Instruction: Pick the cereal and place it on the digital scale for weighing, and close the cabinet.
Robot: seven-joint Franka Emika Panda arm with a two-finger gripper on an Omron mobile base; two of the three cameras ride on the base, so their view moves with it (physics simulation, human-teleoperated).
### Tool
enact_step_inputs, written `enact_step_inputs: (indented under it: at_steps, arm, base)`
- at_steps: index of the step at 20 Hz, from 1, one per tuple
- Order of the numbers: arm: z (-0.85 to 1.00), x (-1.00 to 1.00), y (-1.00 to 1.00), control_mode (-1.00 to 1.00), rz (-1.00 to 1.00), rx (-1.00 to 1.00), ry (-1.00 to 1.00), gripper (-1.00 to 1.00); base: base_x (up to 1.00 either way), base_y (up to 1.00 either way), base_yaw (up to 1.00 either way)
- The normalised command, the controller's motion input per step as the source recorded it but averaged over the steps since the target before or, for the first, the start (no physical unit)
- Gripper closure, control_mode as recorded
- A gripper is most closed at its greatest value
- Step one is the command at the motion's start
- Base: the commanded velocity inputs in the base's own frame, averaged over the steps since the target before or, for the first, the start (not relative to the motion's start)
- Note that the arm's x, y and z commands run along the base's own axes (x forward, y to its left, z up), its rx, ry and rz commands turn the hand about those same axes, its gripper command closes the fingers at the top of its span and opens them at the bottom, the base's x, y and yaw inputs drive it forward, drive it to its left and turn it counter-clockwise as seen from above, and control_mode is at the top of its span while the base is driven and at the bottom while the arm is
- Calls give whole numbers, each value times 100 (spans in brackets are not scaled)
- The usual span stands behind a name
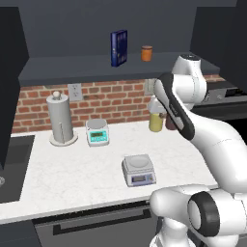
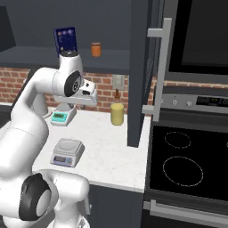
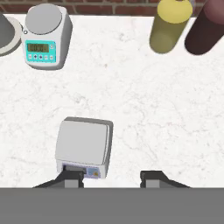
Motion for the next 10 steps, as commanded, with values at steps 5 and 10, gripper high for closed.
enact_step_inputs:
  at_steps: [5,10]
  arm:
    - [0,-25,0,-100,1,0,-1,-100]
    - [0,-57,0,-100,0,0,-12,-100]
  base:
    - [0,0,0]
    - [0,0,0]
